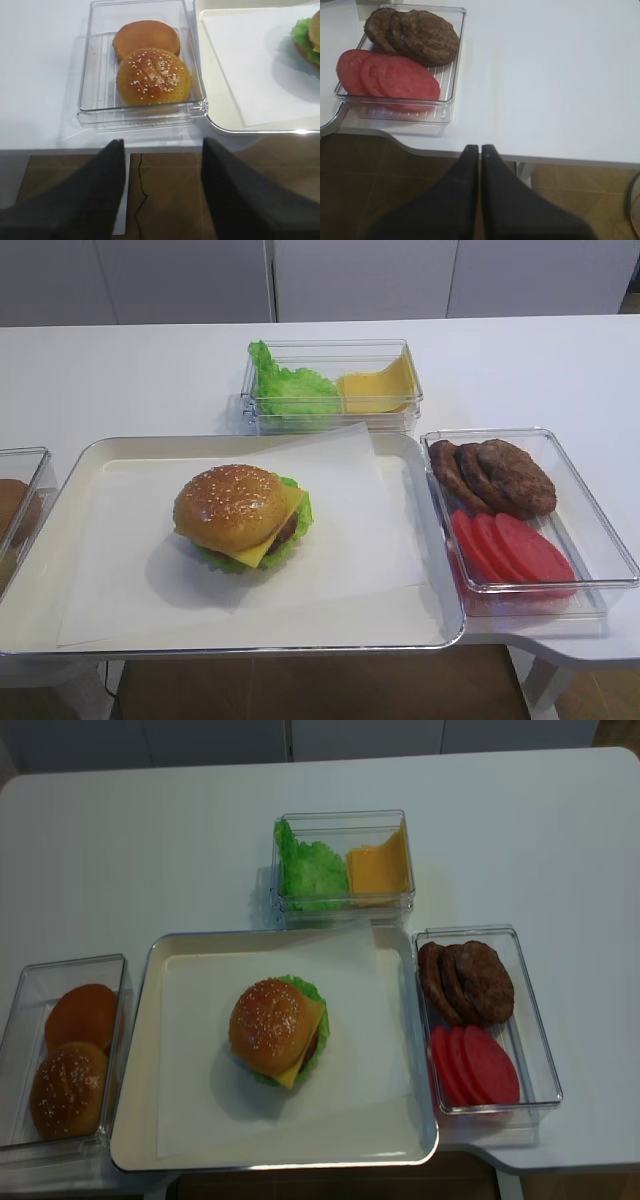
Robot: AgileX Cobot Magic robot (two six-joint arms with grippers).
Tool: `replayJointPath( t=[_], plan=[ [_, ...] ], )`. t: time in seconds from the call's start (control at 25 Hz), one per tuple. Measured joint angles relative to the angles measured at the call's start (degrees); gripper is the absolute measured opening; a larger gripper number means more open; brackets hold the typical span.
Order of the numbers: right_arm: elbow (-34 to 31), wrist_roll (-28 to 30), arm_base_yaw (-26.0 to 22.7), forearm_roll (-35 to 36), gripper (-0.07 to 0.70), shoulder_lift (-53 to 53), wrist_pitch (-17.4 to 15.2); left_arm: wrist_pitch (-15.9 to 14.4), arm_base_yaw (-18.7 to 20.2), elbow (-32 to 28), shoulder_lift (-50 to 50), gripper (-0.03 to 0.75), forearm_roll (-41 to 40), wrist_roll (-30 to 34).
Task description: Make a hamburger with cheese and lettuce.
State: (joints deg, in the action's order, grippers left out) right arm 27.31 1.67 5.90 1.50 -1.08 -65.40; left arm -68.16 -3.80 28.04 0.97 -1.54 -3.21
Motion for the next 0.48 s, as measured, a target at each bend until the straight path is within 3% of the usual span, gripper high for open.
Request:
replayJointPath(
  t=[0.48],
  plan=[
    [0.0,0.0,0.0,0.0,0.007,0.0,0.0,0.0,0.0,0.0,0.0,0.363,0.0,0.0]
  ],
)
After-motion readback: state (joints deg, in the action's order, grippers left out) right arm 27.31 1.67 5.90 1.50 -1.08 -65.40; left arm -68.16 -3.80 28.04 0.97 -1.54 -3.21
